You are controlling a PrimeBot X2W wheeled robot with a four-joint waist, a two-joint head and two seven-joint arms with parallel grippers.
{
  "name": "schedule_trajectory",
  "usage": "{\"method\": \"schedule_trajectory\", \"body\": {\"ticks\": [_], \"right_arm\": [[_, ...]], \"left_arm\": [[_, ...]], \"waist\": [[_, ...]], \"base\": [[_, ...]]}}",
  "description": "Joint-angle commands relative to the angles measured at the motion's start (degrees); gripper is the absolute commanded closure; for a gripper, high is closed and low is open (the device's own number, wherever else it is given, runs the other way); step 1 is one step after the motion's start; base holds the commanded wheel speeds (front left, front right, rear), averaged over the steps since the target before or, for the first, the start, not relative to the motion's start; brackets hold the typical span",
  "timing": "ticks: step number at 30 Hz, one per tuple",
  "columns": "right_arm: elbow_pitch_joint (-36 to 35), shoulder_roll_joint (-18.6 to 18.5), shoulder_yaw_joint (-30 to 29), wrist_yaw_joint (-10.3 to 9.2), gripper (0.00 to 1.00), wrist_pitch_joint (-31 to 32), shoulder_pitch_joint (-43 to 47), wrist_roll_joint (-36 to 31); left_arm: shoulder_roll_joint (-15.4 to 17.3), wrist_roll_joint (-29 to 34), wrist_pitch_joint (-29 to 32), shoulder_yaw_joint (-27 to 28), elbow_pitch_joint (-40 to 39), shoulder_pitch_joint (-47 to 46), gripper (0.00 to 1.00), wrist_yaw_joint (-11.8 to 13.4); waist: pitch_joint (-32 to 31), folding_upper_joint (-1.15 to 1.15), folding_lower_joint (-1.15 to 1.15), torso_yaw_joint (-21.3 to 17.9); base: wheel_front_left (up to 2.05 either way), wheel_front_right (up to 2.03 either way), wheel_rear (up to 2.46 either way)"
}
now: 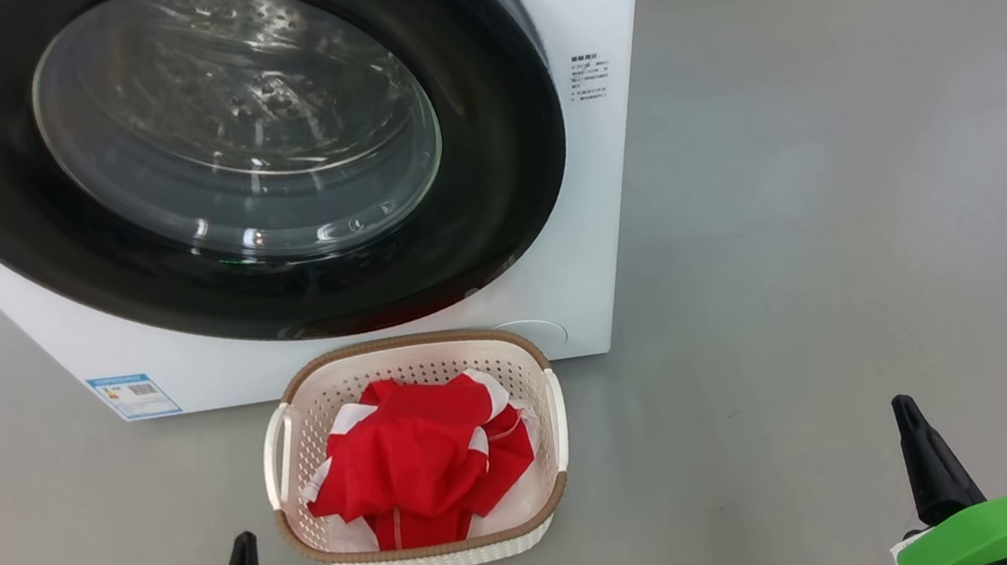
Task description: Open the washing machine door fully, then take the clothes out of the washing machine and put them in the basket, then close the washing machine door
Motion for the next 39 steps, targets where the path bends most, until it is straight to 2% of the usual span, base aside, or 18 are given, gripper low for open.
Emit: {"method": "schedule_trajectory", "body": {"ticks": [1,39], "right_arm": [[-1.6,-0.9,0.1,-0.01,1.0,0.3,-2.0,1.8],[-2.4,-1.4,-0.4,-0.03,1.0,6.5,-4.2,23.1]], "left_arm": [[0.8,-1.4,0.4,1.0,-1.4,-1.7,1.0,-0.1],[1.2,-24.5,6.6,2.5,-1.9,-3.7,1.0,-0.2]], "waist": [[-0.1,0.0,-0.01,0.0],[-1.7,0.0,-0.01,0.6]], "base": [[0.0,0.0,0.0],[0.0,0.0,0.0]]}}
